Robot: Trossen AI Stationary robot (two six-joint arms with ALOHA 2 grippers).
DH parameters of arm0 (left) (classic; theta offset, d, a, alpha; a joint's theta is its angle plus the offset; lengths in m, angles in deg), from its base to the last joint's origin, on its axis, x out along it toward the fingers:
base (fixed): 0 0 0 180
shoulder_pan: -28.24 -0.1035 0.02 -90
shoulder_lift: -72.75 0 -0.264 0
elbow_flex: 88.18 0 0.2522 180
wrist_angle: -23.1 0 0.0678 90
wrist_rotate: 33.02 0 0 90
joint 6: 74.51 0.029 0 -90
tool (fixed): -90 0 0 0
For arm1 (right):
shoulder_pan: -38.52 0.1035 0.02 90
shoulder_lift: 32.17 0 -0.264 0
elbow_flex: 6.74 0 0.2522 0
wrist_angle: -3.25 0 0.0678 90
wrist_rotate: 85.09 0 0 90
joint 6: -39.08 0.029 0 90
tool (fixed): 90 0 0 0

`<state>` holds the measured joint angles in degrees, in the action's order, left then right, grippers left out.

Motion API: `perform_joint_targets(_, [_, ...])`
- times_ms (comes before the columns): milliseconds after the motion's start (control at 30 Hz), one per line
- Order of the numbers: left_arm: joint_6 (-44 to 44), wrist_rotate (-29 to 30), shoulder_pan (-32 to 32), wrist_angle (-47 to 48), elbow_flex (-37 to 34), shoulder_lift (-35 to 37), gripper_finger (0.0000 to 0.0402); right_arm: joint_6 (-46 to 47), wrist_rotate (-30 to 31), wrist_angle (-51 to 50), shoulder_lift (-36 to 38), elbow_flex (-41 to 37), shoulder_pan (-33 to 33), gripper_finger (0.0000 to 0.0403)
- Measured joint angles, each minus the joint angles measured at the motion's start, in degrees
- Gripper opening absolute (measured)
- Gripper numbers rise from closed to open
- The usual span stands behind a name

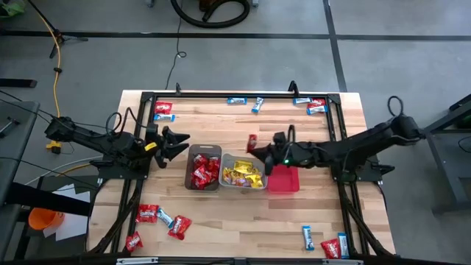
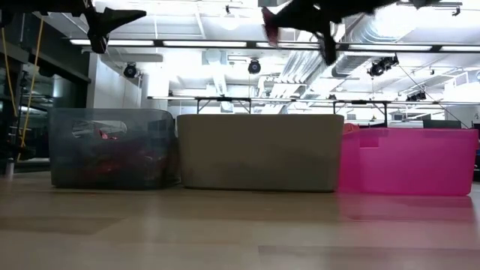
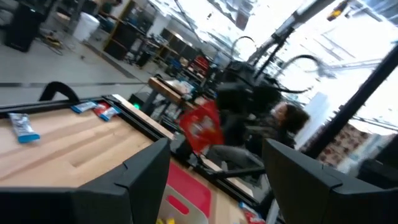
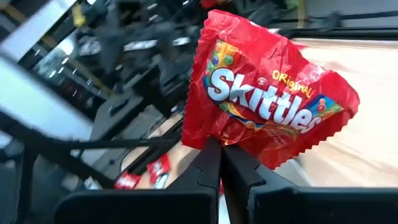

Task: Sort candy
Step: Put the red candy into the black bin

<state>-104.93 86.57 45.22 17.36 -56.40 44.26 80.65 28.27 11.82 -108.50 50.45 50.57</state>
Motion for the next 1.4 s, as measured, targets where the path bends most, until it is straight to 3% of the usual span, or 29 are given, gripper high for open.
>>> perform_joint_targets(367, [-1.0,4.0,0.0,0.0,0.0,0.0,0.0243,-18.0,-21.5,-3.9,-25.9,27.3,0.0,0.0])
perform_joint_targets(567, [-1.0,4.2,0.0,0.0,0.0,0.0,0.0243,-19.7,-22.6,-15.2,-34.8,38.7,-0.4,0.0])
perform_joint_targets(833, [-1.0,4.3,0.0,0.1,0.0,0.0,0.0243,-21.0,-23.6,-25.6,-38.9,44.9,-2.5,0.0005])
perform_joint_targets(967, [-1.0,4.4,0.0,0.1,0.0,0.0,0.0243,-20.8,-25.4,-26.7,-39.1,45.0,-3.5,0.005])
perform_joint_targets(1233, [-1.0,4.3,0.0,0.2,0.0,0.0,0.0243,-21.9,-23.6,-27.9,-39.1,44.9,-3.7,0.0211])
perform_joint_targets(1400, [-1.0,4.3,0.0,0.2,0.0,0.0,0.0243,-22.6,-24.0,-29.7,-38.0,44.9,-4.3,0.0256])
